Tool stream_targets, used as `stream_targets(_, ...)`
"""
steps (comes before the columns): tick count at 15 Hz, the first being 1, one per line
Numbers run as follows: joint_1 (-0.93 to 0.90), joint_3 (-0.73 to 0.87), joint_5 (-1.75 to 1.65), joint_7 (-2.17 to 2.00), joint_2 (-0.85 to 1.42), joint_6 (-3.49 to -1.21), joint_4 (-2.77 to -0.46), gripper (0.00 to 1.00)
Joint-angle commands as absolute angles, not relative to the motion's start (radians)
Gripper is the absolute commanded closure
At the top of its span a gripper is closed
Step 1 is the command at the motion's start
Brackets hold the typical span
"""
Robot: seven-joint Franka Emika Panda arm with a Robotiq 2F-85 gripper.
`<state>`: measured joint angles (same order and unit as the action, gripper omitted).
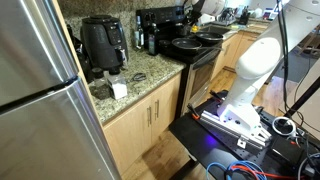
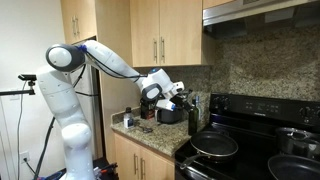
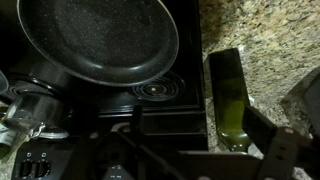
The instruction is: Open the right door of the top cabinet.
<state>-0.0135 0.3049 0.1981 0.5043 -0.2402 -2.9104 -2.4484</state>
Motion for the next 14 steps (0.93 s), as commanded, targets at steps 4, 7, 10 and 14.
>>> stream_targets(4,-0.202,0.317,0.282,0.684,-0.399,-2.966,-2.492,0.0)
stream_targets(7,-0.326,0.369,0.306,0.791,-0.483,-2.997,-2.492,0.0)
stream_targets(10,-0.485,0.458,0.371,0.855,-0.563,-3.077,-2.507,0.0)
stream_targets(14,-0.472,0.45,0.342,0.813,-0.555,-3.046,-2.485,0.0)
